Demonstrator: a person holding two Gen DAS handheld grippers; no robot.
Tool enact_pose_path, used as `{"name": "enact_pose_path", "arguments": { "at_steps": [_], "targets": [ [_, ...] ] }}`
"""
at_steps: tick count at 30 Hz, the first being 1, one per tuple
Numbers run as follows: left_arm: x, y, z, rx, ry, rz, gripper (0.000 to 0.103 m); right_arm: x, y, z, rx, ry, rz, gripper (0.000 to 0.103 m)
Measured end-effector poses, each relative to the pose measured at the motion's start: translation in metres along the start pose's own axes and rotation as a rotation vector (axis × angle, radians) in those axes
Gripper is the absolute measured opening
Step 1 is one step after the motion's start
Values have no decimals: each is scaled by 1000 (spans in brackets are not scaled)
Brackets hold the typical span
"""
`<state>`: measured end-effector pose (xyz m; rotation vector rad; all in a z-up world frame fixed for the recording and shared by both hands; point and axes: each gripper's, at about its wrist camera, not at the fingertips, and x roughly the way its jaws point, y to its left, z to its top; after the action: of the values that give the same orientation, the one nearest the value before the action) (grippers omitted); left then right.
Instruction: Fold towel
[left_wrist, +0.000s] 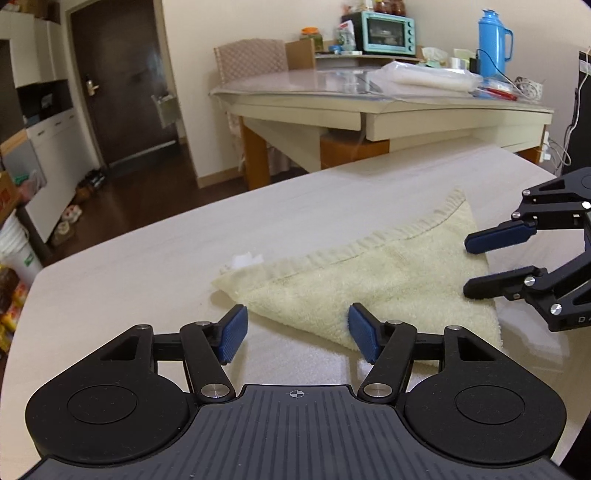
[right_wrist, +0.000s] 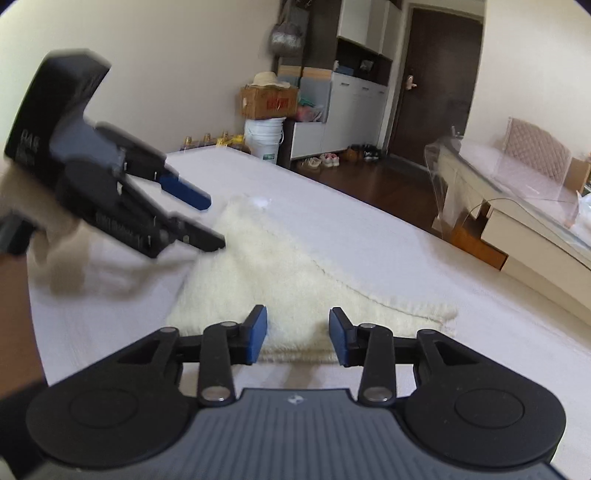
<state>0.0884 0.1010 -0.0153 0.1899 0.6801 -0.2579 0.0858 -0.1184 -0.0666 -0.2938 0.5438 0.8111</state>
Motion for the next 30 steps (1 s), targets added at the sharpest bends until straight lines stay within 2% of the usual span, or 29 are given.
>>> {"name": "enact_pose_path", "arguments": {
  "at_steps": [2, 6, 10, 13, 17, 21, 25, 30],
  "targets": [
    [-3, 3, 2, -11, -14, 12, 66, -5, -4, 2, 18, -25, -24, 41],
    [4, 5, 2, 13, 12, 23, 67, 0, -19, -5, 42, 22, -30, 42],
    [4, 9, 6, -5, -3, 21, 67, -3, -29, 0, 67, -10, -52, 42],
    [5, 17, 11, -29, -15, 45, 65, -1, -43, 2, 91, -16, -91, 45],
    [19, 25, 12, -13, 21, 96, 68, 12, -53, -3, 99, 31, -96, 48],
    [21, 29, 10, -34, 23, 91, 71, 12, -56, -4, 122, 32, -90, 52],
    [19, 32, 10, -71, 15, 94, 70, 11, -55, -5, 122, 32, -98, 52],
    [18, 40, 14, -136, -25, 148, 69, 11, -52, -6, 115, 31, -107, 54]
  ]
}}
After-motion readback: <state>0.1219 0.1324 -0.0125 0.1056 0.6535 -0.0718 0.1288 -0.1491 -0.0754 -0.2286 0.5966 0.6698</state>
